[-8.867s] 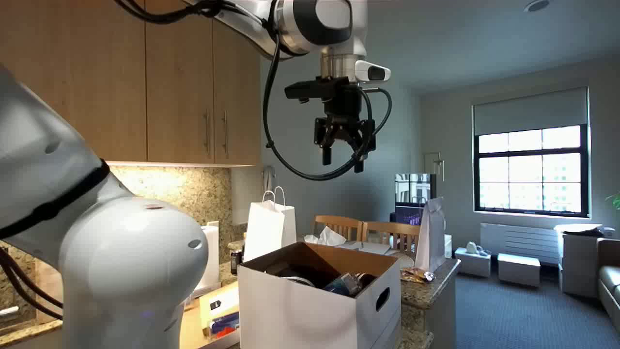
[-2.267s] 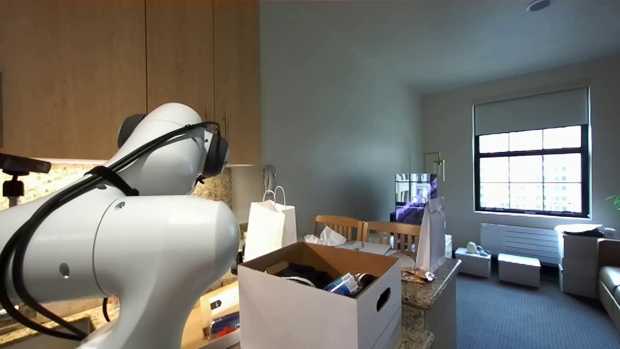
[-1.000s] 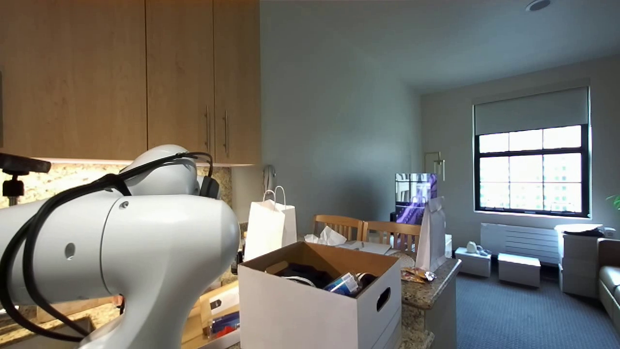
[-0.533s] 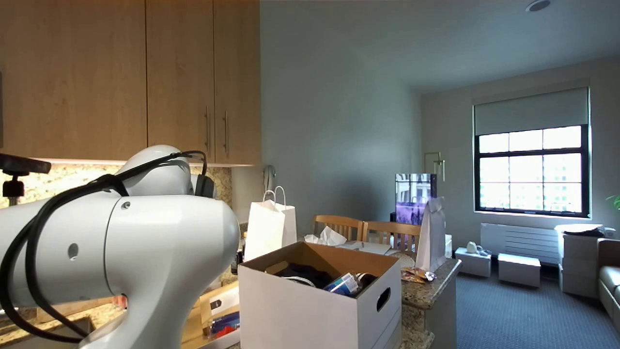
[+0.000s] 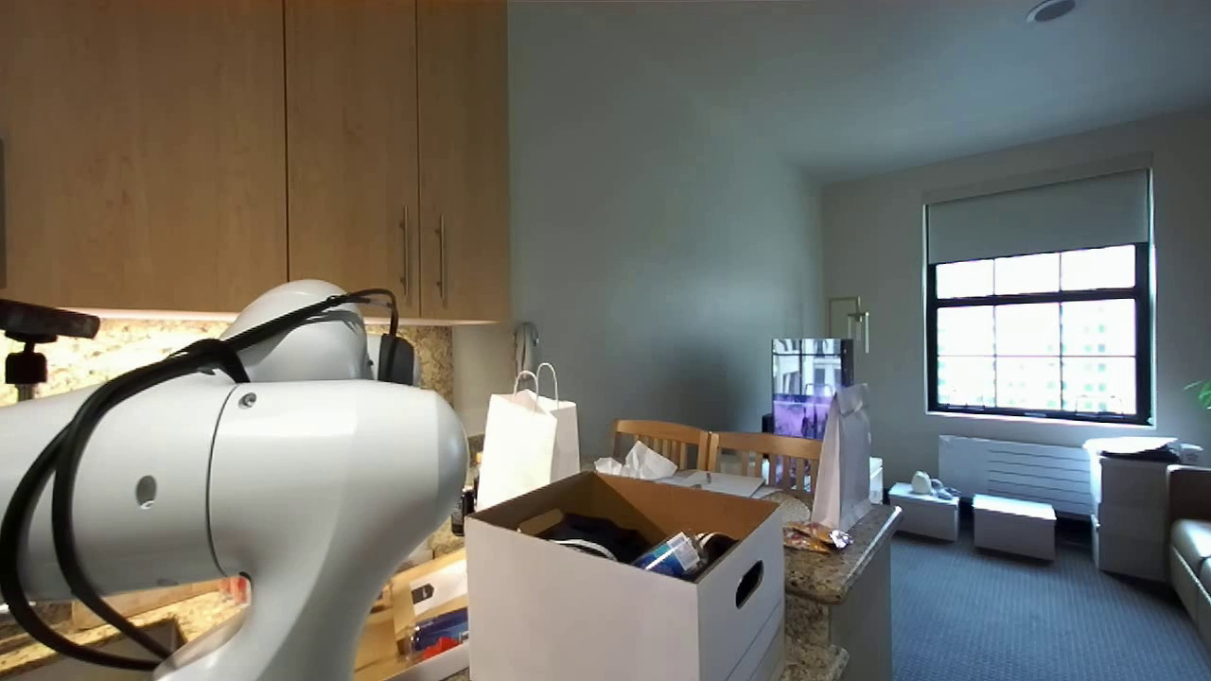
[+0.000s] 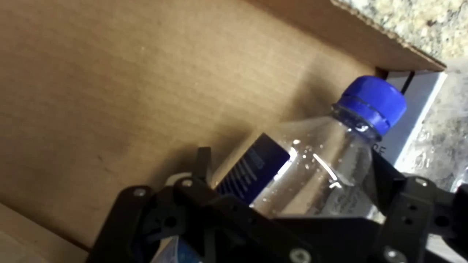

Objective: Pick up two empty bottles and place them in the white storage box

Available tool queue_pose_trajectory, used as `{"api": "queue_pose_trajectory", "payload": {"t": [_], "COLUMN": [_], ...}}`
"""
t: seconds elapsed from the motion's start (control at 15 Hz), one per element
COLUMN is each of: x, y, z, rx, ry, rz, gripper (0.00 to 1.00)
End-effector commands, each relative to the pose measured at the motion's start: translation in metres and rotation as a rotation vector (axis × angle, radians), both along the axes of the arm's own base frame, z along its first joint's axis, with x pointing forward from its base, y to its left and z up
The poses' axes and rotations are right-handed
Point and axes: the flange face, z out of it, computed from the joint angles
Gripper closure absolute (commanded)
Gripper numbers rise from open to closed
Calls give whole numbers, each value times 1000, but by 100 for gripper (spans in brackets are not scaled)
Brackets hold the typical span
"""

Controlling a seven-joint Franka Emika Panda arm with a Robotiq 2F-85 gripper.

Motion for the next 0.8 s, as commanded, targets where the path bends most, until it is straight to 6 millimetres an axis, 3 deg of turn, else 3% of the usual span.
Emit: {"api": "queue_pose_trajectory", "payload": {"t": [0.0,0.4,0.73], "x": [-14,-43,-55], "y": [-21,-56,-56], "z": [19,55,62], "rx": [-72,-267,-209], "ry": [1,83,128], "rz": [4,111,147], "gripper": [0,0,0]}}
